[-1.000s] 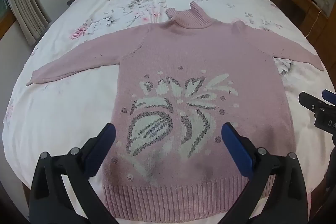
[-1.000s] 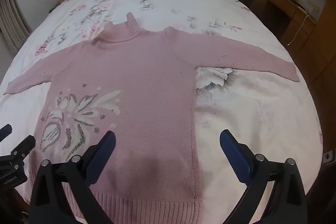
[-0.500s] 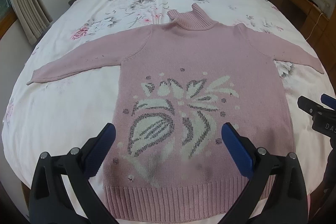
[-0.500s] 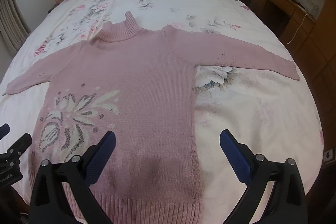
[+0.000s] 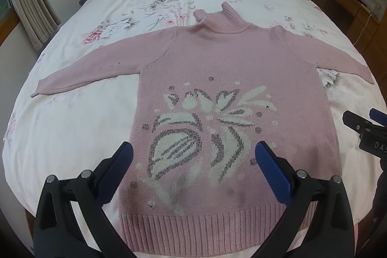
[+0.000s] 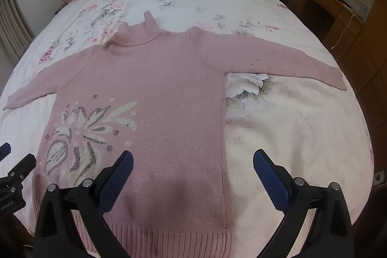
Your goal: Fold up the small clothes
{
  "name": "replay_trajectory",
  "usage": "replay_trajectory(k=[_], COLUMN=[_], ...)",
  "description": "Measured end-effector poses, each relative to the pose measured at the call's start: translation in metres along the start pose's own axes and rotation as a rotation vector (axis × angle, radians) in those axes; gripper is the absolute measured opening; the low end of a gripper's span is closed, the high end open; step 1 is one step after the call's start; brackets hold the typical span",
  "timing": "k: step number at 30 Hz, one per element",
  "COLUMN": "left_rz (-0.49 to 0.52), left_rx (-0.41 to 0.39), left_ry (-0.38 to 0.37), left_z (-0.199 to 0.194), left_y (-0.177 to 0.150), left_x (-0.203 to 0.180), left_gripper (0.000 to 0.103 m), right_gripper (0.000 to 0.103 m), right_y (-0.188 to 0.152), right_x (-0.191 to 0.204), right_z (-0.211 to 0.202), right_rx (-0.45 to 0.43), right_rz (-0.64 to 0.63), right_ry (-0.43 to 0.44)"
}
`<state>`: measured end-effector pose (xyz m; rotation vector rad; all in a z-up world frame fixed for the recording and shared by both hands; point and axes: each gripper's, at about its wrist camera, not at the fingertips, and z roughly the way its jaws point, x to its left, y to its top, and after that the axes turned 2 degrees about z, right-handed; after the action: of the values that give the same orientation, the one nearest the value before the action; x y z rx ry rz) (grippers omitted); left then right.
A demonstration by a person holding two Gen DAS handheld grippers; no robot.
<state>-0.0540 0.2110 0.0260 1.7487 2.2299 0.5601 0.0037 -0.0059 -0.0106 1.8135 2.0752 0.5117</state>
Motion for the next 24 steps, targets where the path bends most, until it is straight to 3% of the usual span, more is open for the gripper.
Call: replay_trajectory(k=[24], left_rz=[0.003], left_rx=[0.004], left_ry=[0.006], left_z=[0.0027], left_y=[-0.0021], left_x=[0.0003], left_gripper=[0.1], right_gripper=[0.099], right_y=[-0.0045], right_x=[0.0012], right_z=[0.0057], right_rx=[0.005], right_rz=[0.001], right_ry=[0.003])
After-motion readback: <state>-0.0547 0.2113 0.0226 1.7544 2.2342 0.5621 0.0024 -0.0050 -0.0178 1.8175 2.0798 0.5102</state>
